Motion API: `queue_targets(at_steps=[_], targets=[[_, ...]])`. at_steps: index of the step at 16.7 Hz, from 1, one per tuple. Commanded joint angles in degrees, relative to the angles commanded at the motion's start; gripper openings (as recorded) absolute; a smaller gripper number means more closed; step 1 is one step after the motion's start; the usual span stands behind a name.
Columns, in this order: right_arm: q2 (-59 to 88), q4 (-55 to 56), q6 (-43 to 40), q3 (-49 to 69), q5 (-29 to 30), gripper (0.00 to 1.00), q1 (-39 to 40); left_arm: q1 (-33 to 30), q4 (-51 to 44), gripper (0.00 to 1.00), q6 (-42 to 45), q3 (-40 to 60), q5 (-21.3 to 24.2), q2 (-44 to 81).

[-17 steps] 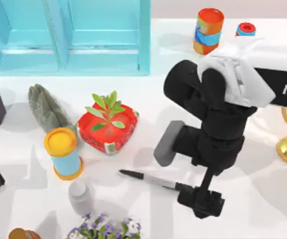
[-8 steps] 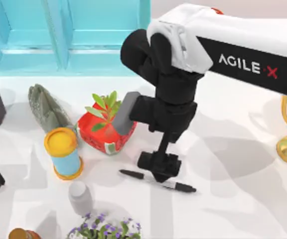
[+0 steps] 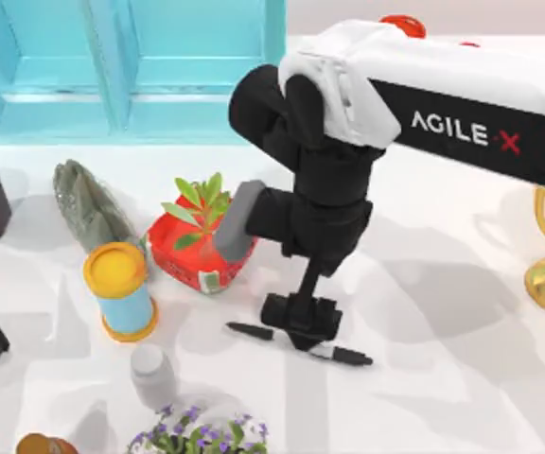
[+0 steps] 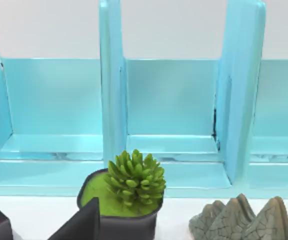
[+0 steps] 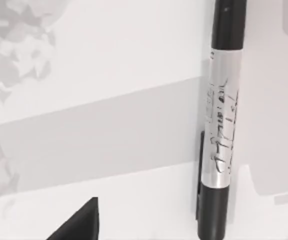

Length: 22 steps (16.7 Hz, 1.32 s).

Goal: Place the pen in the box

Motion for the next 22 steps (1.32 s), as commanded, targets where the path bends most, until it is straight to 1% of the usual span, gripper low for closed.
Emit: queue_targets(at_steps=[7,12,22], targets=[[4.0,16.8,1.5,-12.1,-0.1,1.00,1.5,0.0,0.0,1.00,0.0,0.0,0.0,0.0],[4.4,18.2,1.7,-13.2,-0.1,1.00,1.6,0.0,0.0,1.00,0.0,0.0,0.0,0.0],[4.4,18.2,1.7,-13.2,-0.1,0.25,1.6,0.0,0.0,1.00,0.0,0.0,0.0,0.0]])
